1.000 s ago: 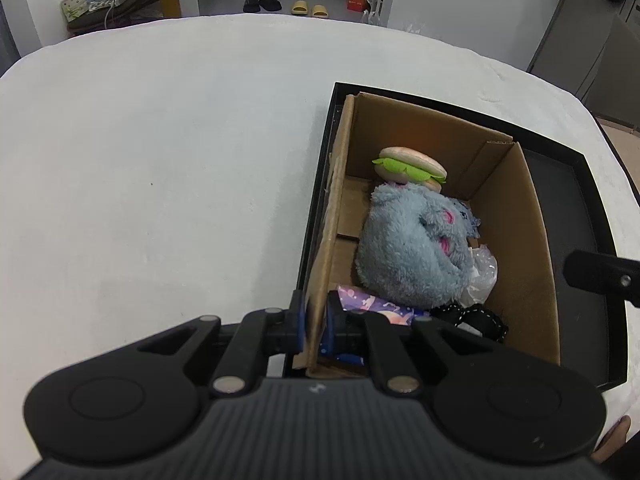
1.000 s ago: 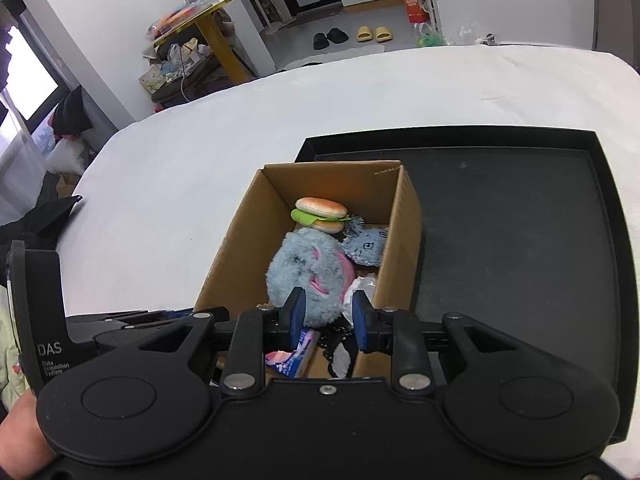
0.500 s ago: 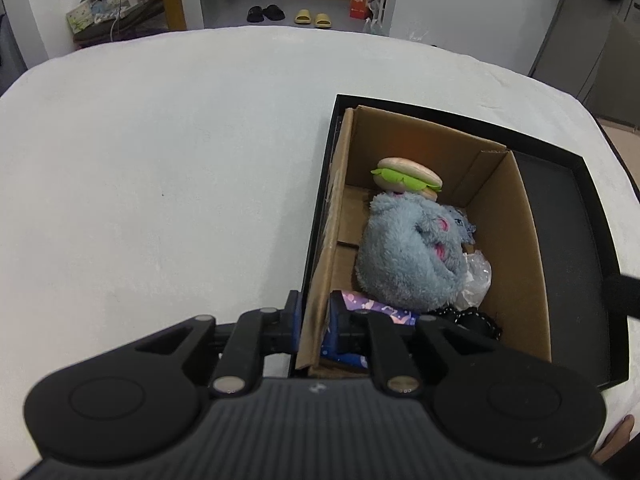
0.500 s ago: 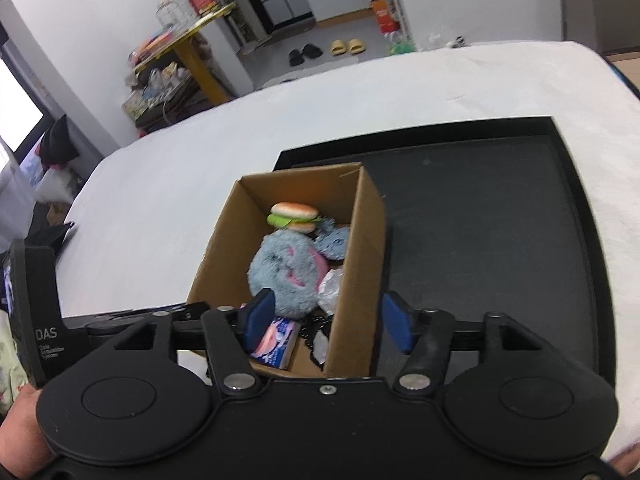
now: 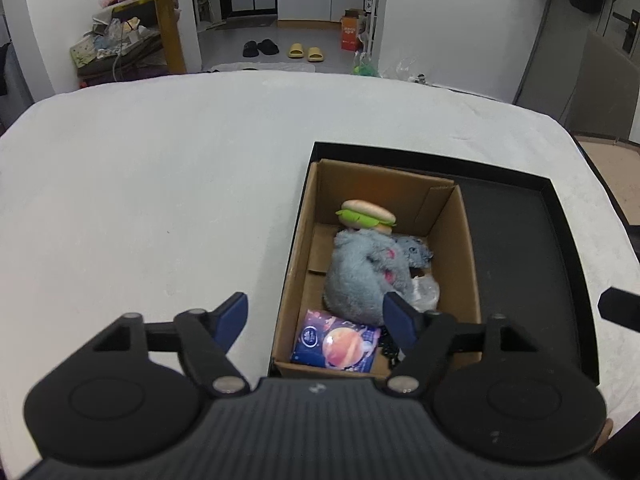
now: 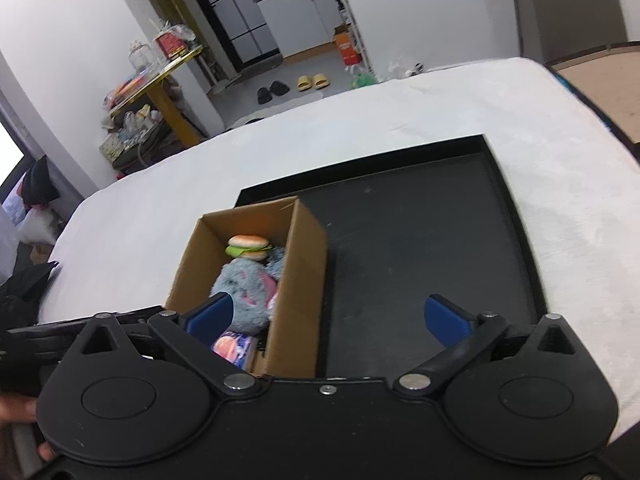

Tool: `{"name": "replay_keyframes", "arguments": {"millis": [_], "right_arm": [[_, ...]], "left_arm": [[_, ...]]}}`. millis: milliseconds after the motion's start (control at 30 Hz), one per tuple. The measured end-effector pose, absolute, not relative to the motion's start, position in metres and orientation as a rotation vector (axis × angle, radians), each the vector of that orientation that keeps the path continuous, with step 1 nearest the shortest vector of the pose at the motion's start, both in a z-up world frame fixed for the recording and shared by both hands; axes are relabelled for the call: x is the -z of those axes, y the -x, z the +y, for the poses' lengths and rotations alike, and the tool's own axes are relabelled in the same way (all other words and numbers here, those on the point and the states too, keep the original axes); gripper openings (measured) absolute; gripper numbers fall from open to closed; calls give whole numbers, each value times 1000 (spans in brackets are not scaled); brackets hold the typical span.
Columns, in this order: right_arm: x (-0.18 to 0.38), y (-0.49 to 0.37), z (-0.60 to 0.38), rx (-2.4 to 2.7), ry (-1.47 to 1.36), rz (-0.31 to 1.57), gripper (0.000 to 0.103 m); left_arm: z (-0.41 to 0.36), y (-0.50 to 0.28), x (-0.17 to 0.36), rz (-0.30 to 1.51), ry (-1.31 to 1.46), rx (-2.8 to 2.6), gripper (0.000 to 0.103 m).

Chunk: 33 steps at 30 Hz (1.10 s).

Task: Organize soft objects

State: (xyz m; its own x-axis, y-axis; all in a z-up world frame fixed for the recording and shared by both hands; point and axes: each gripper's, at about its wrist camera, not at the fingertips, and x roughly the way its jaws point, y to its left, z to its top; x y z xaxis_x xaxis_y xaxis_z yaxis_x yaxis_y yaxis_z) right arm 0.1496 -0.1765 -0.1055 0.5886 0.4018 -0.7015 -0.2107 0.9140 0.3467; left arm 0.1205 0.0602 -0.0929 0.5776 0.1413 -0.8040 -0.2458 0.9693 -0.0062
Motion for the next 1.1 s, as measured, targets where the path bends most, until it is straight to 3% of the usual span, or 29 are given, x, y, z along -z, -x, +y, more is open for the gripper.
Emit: {"name": "replay_keyframes", "arguments": {"millis": [133, 433, 1100], "right_arm": [[103, -147, -187, -338, -235, 868, 103], [89, -134, -205, -312, -210, 843, 103], [38, -91, -207, -295, -140, 766, 103]], "left_arm": [[48, -118, 76, 910, 112, -205, 88], [28, -104, 46, 886, 83, -170, 95], [19, -56, -3, 787, 67, -132, 98]]}}
